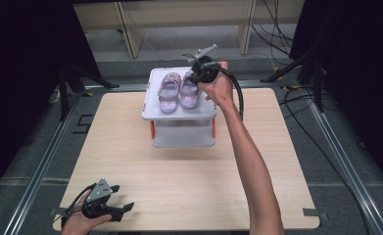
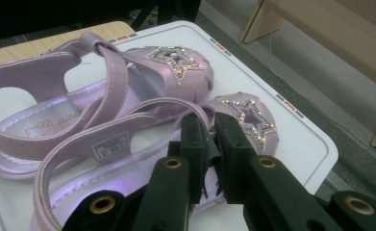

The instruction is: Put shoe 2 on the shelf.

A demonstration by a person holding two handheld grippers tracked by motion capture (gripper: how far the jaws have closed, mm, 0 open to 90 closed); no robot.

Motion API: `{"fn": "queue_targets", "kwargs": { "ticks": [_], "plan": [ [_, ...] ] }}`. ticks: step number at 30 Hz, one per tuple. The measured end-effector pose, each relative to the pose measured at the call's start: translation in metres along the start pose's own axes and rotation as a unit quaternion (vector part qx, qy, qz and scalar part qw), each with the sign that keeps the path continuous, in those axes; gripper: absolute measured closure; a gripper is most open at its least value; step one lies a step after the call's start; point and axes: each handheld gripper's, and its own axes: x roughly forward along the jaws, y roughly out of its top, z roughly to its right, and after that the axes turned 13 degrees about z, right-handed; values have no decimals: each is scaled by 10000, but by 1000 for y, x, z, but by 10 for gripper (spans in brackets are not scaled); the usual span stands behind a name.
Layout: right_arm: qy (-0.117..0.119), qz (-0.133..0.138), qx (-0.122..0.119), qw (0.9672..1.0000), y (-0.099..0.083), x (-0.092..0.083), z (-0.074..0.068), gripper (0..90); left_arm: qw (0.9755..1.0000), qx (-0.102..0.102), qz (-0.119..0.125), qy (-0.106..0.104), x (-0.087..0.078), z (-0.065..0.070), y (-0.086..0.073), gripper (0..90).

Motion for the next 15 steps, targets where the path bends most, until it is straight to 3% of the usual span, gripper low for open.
{"fn": "queue_targets", "kwargs": {
  "ticks": [3,5,7,8,13,14,15],
  "plan": [
    [11,-48,-92,9999,1,2,-3,821,10000,61,9,-3,0,-1,0,165],
    [46,-55,-164,9998,2,3,-5,819,9998,-186,89,-6,1,3,-1,164],
    [91,-53,-183,9998,1,4,-7,818,9999,-103,16,3,0,2,0,164],
    [106,-34,-254,9996,1,5,-7,817,9998,-177,53,-5,0,3,0,164],
    [142,-39,-305,9994,0,3,-6,813,9998,-173,49,-11,0,3,0,164],
    [173,-75,-251,9995,0,2,-6,808,10000,-39,-2,-4,0,1,0,164],
    [172,-36,-256,9995,-1,1,-5,806,10000,-34,18,-6,1,1,0,164]
  ]
}}
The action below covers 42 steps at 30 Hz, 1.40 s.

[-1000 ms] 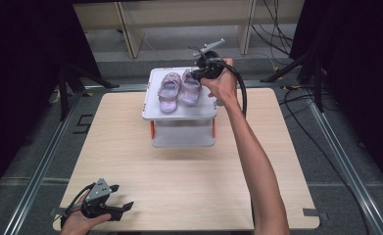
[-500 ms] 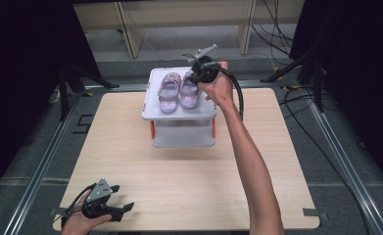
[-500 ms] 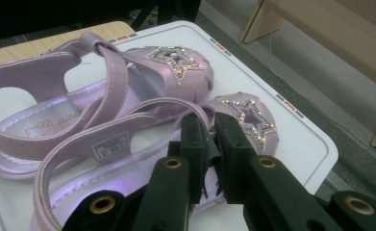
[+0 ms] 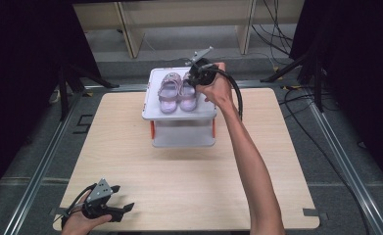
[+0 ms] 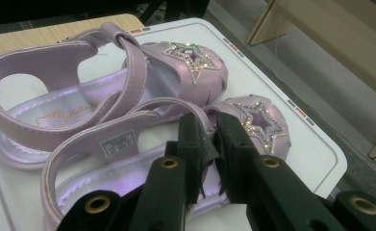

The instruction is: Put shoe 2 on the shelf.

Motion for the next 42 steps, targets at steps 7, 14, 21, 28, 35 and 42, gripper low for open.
{"fn": "queue_targets", "kwargs": {
  "ticks": [7,14,21,28,35,42],
  "plan": [
    [140,199,6,9997,-6,-7,3,818,10000,77,-50,-19,1,-1,0,165],
    [271,307,-97,9991,-9,-9,5,817,10000,-6,-83,-8,0,1,-1,165],
    [260,357,208,9988,-9,-9,4,717,9999,-101,-129,11,1,2,-2,165],
    [206,476,497,9974,-3,-25,5,630,10000,66,-42,-26,2,0,-1,165],
    [222,549,718,9957,-9,-52,2,623,9999,-31,-167,21,0,1,0,165],
    [340,562,812,9945,-19,-78,-8,624,9998,121,-140,25,1,-1,0,165]
  ]
}}
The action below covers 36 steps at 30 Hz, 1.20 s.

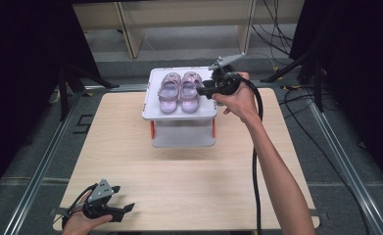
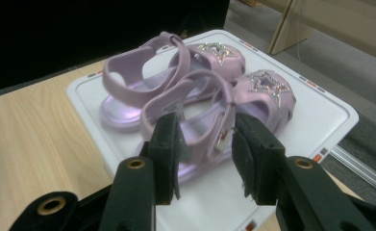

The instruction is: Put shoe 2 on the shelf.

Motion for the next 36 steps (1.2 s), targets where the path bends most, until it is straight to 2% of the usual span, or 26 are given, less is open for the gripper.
{"fn": "queue_targets", "kwargs": {
  "ticks": [3,5,6,7,9,11,12,13,17,18,19,21,23,25,26,28,29,30,31,32,33,34,36],
  "plan": [
    [103,-41,8,9999,-3,-11,-4,624,9999,-114,23,24,0,1,0,165],
    [108,-54,4,9999,-6,-19,-7,624,9999,-123,33,27,1,1,-1,165],
    [114,-35,15,9999,-8,-21,-9,625,10000,-29,-7,29,0,0,0,165],
    [179,-62,53,9998,-9,-24,-12,625,10000,-41,-11,36,0,0,0,165],
    [202,-132,52,9997,-14,-29,-17,624,9998,-175,-43,63,0,1,-1,165],
    [279,-179,41,9994,-18,-33,-21,623,9999,-158,-31,63,0,1,-1,165],
    [304,-193,49,9993,-21,-35,-23,622,9998,-179,-87,-31,-1,0,0,165],
    [300,-184,51,9994,-24,-37,-26,620,10000,-86,-26,-25,0,0,1,165],
    [446,-270,77,9986,-36,-44,-36,612,10000,-98,-1,0,2,0,0,165],
    [471,-283,37,9985,-38,-45,-37,609,9997,-214,-71,-14,1,1,-1,165],
    [484,-328,132,9982,-42,-47,-41,603,9996,-250,-117,-46,1,0,0,165],
    [557,-312,117,9979,-49,-49,-46,591,9999,-99,-63,-26,1,-1,0,165],
    [595,-337,175,9975,-55,-52,-50,576,9999,-107,-13,56,2,-1,-1,165],
    [673,-296,210,9971,-62,-54,-54,562,9999,-112,-66,23,2,-1,-1,165],
    [658,-291,243,9971,-67,-55,-57,555,9999,-107,-111,-9,2,-1,-1,165],
    [676,-333,252,9968,-77,-55,-62,528,9998,-181,-51,60,2,1,-1,165],
    [644,-358,230,9970,-83,-56,-65,514,9999,-67,-51,63,2,0,0,165],
    [602,-386,206,9972,-88,-56,-69,500,9998,-194,-33,68,3,2,-2,168],
    [585,-412,206,9972,-94,-57,-72,491,9999,-70,-83,15,1,0,-1,169],
    [552,-427,163,9974,-99,-57,-75,481,9999,-96,-109,8,1,0,-1,168],
    [503,-449,92,9977,-105,-58,-78,466,9997,-197,-76,93,2,1,-3,169],
    [515,-492,179,9973,-110,-59,-82,459,9999,-101,21,31,2,-1,-3,169],
    [513,-471,209,9974,-122,-59,-87,436,9999,-84,-38,50,1,-1,-2,168]
  ]
}}
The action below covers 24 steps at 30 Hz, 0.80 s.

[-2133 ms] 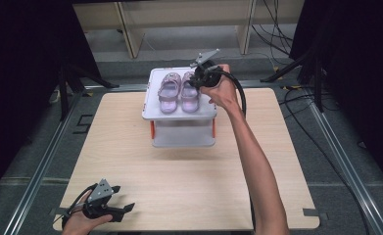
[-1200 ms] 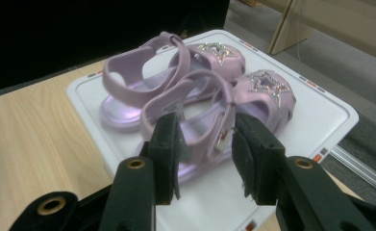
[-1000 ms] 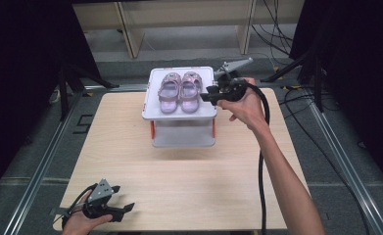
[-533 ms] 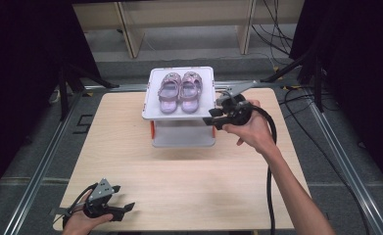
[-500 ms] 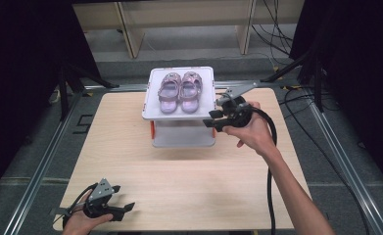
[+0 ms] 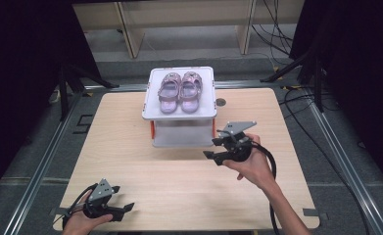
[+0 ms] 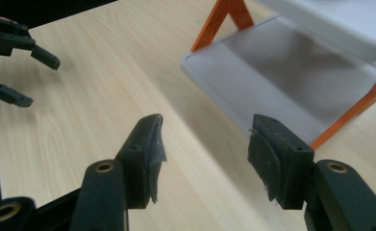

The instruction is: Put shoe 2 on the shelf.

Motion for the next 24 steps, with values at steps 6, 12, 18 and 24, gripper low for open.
{"fn": "queue_targets", "kwargs": {
  "ticks": [6,12,18,24],
  "plan": [
    [18,2,253,9997,-30,5,-12,378,10000,11,60,0,1,0,-1,168],
    [-211,165,631,9976,-69,14,-25,331,10000,88,-11,-8,1,0,0,168],
    [-128,-82,820,9965,-97,16,-37,281,9999,142,10,-41,2,0,-2,168],
    [-147,-249,891,9956,-108,13,-43,250,9998,199,18,-27,2,-1,-2,168]
  ]
}}
